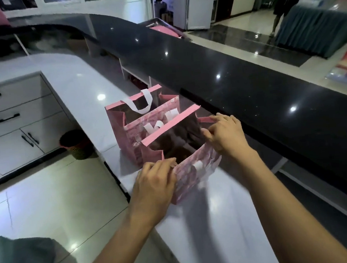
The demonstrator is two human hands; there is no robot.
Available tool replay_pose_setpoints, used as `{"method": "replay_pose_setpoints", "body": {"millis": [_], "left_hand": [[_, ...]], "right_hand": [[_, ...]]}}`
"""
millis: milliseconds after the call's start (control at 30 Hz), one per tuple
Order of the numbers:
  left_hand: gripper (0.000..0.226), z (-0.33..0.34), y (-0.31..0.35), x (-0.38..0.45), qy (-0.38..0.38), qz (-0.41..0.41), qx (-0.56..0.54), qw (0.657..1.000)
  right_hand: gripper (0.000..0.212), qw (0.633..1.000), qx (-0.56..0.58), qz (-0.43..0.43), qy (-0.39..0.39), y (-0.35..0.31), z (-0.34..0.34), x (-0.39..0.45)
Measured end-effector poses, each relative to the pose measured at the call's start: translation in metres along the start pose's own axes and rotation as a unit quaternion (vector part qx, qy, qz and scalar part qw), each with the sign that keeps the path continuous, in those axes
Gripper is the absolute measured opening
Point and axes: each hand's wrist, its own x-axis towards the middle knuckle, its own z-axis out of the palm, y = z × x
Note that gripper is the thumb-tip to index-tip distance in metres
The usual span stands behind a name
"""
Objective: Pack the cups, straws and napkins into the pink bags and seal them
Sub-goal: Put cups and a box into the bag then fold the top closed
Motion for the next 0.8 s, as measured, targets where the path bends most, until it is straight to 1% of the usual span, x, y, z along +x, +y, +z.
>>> {"method": "replay_pose_setpoints", "body": {"millis": [67, 133, 200, 267, 333, 400, 500, 567, 633, 700, 800], "left_hand": [[0.021, -0.006, -0.003, 0.0, 0.045, -0.018, -0.004, 0.999], [0.014, -0.009, -0.006, 0.001, 0.057, -0.034, 0.002, 0.998], [0.008, -0.011, -0.01, 0.003, 0.052, -0.042, 0.01, 0.998], [0.008, -0.013, -0.014, 0.003, 0.04, -0.047, 0.019, 0.998], [0.013, -0.017, -0.017, -0.001, 0.034, -0.049, 0.01, 0.998], [0.024, -0.021, -0.021, -0.007, 0.026, -0.06, 0.005, 0.998], [0.042, -0.024, -0.026, -0.017, -0.047, -0.079, -0.018, 0.996], [0.052, -0.023, -0.028, -0.024, -0.102, -0.065, -0.048, 0.992], [0.058, -0.022, -0.029, -0.032, -0.136, -0.05, -0.086, 0.986], [0.062, -0.022, -0.026, -0.039, -0.153, -0.036, -0.132, 0.979], [0.065, -0.022, -0.011, -0.051, -0.165, -0.004, -0.169, 0.972]], "right_hand": [[0.034, 1.0, -0.009, 0.017, 0.023, 0.001, -0.005, -0.015], [0.028, 0.998, -0.013, 0.042, 0.034, 0.0, -0.01, -0.032], [0.023, 0.998, -0.011, 0.067, 0.002, -0.003, -0.016, -0.05], [0.019, 0.993, 0.032, 0.108, -0.043, -0.006, -0.02, -0.068], [0.02, 0.986, 0.059, 0.148, -0.05, -0.009, -0.023, -0.088], [0.021, 0.983, 0.069, 0.165, -0.025, -0.01, -0.023, -0.109], [0.028, 0.97, 0.117, 0.211, 0.019, -0.012, -0.021, -0.144], [0.032, 0.955, 0.144, 0.254, 0.049, -0.011, -0.02, -0.167], [0.033, 0.941, 0.162, 0.288, 0.077, -0.011, -0.018, -0.19], [0.035, 0.926, 0.184, 0.314, 0.1, -0.011, -0.019, -0.213], [0.037, 0.908, 0.204, 0.338, 0.138, -0.013, -0.025, -0.252]]}}
